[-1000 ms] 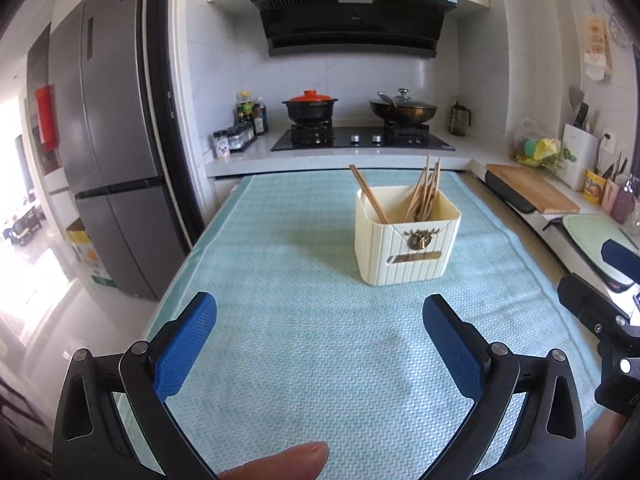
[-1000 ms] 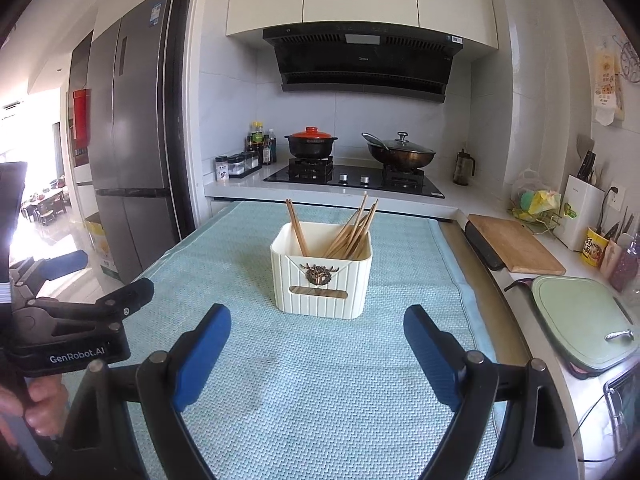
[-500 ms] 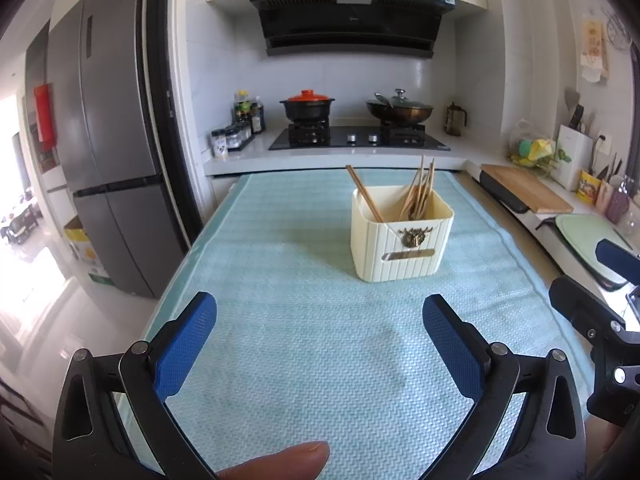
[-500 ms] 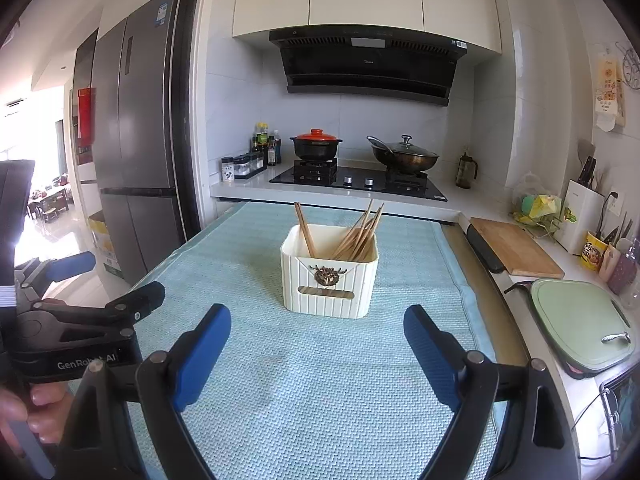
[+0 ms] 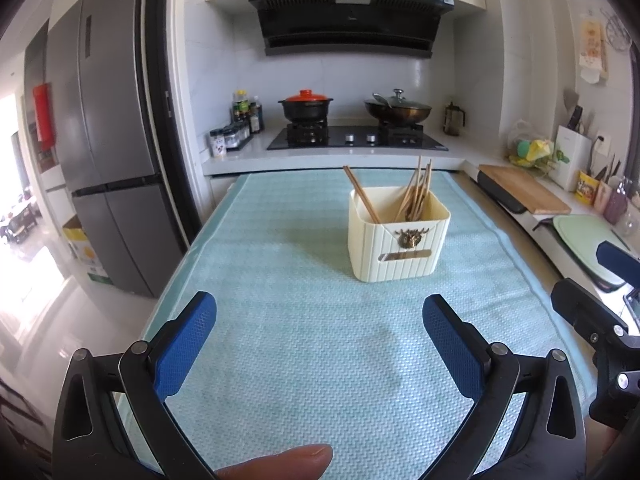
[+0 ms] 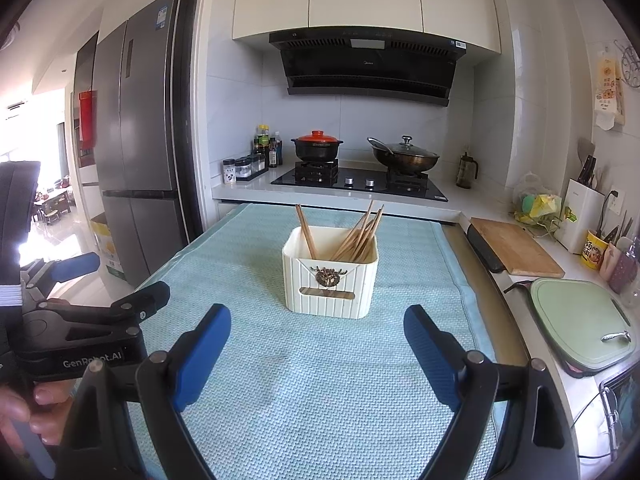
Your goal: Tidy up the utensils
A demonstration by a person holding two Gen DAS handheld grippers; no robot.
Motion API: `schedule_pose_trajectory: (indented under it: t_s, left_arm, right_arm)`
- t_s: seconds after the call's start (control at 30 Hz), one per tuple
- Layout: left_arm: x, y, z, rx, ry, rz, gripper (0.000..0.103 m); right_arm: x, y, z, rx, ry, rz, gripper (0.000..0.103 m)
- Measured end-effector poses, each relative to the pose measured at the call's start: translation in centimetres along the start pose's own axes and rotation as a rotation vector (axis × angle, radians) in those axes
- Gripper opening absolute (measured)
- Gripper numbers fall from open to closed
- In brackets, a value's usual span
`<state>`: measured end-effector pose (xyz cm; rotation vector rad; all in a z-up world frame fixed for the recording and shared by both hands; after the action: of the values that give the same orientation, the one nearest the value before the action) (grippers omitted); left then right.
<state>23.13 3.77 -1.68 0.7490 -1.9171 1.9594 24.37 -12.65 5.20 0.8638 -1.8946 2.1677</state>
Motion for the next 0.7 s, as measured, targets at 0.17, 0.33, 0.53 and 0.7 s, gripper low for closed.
schedule_pose_trajectory:
  t_s: [0.17,0.33,0.53,0.7]
  left_arm:
    - [-0.11,0.00,0.00,0.005,0.002,-0.012,0.103]
    - [-0.09,0.00,0.09,-0.005,-0.004,-0.010,0.103]
    - [-0.27,0.27,-0.05,-0.013,-0.010,-0.016,0.103]
    - [-0.10,0.24,-0.13,-0.011,-0.010,-0.013,0.103]
  right_arm:
    - [0.45,-0.20,-0.13,0.005,-0.002,0.005,0.090]
    - [0.76,-0.50,-0.11,0.004,-0.003,0.011,0.090]
    - [0.56,-0.56,-0.29,0.005,-0.007,-0.001,0.090]
    - [0.87,-0.52,-0.64,0.008,-0.007,-0.002,0.090]
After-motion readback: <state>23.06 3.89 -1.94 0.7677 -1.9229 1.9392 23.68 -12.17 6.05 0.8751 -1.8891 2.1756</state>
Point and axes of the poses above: each gripper's, at about its wrist camera, not at the fingertips, and x roughly against the way its jaws point, z to its right, y to its underside, the point moved 7 cm from there along -x, roughly the way its jaws point, and after that the axes turned 1 degree about -z, right-handed, at the moved point
